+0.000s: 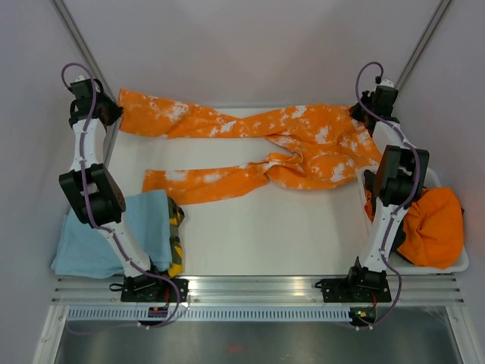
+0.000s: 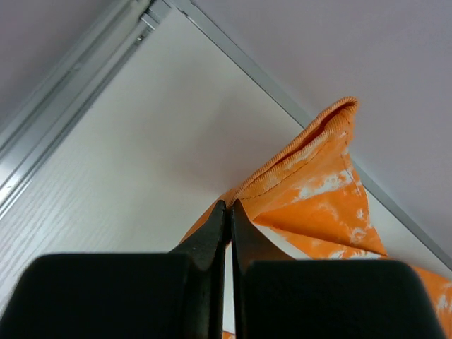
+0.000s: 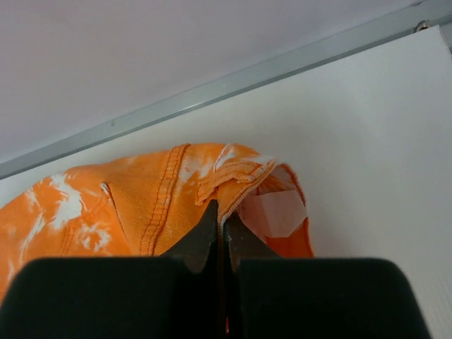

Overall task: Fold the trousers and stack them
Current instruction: Flatten the trousers out

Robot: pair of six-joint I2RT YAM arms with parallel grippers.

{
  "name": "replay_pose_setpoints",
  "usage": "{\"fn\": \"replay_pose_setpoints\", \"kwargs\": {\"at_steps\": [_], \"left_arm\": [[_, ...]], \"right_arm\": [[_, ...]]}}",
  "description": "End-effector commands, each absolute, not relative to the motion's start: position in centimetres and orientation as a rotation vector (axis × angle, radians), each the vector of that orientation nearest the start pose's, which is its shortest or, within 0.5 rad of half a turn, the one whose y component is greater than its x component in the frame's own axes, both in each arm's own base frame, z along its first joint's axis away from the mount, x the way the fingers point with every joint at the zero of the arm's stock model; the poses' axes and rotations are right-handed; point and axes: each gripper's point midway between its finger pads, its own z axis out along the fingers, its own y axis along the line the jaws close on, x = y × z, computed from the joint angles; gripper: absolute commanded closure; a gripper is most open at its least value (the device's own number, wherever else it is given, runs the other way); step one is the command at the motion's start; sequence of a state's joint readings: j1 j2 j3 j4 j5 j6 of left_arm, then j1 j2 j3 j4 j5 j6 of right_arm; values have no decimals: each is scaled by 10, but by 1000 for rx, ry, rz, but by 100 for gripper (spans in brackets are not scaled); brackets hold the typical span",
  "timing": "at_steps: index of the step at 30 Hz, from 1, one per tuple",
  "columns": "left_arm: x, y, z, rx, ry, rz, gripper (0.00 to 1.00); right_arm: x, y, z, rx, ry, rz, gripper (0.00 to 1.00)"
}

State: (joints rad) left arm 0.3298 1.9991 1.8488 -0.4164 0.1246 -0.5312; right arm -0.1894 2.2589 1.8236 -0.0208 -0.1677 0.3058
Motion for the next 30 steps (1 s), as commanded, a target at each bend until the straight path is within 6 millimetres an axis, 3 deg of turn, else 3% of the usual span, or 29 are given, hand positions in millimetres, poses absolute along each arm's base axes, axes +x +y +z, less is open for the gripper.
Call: {"fn": "replay_pose_setpoints", "kwargs": {"at_steps": [1, 3, 5, 8, 11, 14, 16, 22, 23, 24, 25, 26, 27, 29, 30], "left_arm": [[518, 172, 282, -907, 1816, -56, 98], [503, 179, 289, -929, 1802, 17, 98], [484, 183, 308, -923, 1760, 74, 98], [462, 180, 335, -946, 1690, 83, 98], [433, 186, 351, -1165, 1552, 77, 98], [411, 188, 338, -1366, 1476, 72, 98], [400, 190, 314, -1498, 1464, 99, 98], [407, 185, 216, -1650, 1655, 171, 92], [409, 185, 199, -1663, 1688, 183, 89], [411, 182, 189, -1634, 1744, 178, 86], [420, 182, 187, -1604, 1754, 158, 79], [429, 175, 181, -1519, 1843, 122, 57], [433, 178, 182, -1469, 1862, 135, 43], [450, 164, 186, -1326, 1938, 21, 18], [452, 155, 184, -1235, 2004, -17, 14]], "right_arm": [[626, -69, 220, 297, 1757, 311, 100], [618, -70, 222, 307, 1767, 317, 100], [613, -70, 218, 315, 1779, 334, 100], [607, -67, 228, 300, 1768, 362, 100], [601, -63, 248, 275, 1722, 372, 100], [593, -64, 270, 275, 1654, 367, 100], [590, -69, 272, 301, 1630, 343, 100], [598, -81, 248, 352, 1712, 316, 100], [601, -79, 234, 341, 1749, 330, 100], [603, -79, 235, 331, 1753, 335, 100], [605, -74, 226, 310, 1773, 359, 100], [606, -72, 224, 297, 1786, 374, 100], [607, -69, 221, 283, 1794, 387, 100], [609, -61, 211, 253, 1819, 429, 100], [609, -59, 209, 248, 1822, 441, 100]]}}
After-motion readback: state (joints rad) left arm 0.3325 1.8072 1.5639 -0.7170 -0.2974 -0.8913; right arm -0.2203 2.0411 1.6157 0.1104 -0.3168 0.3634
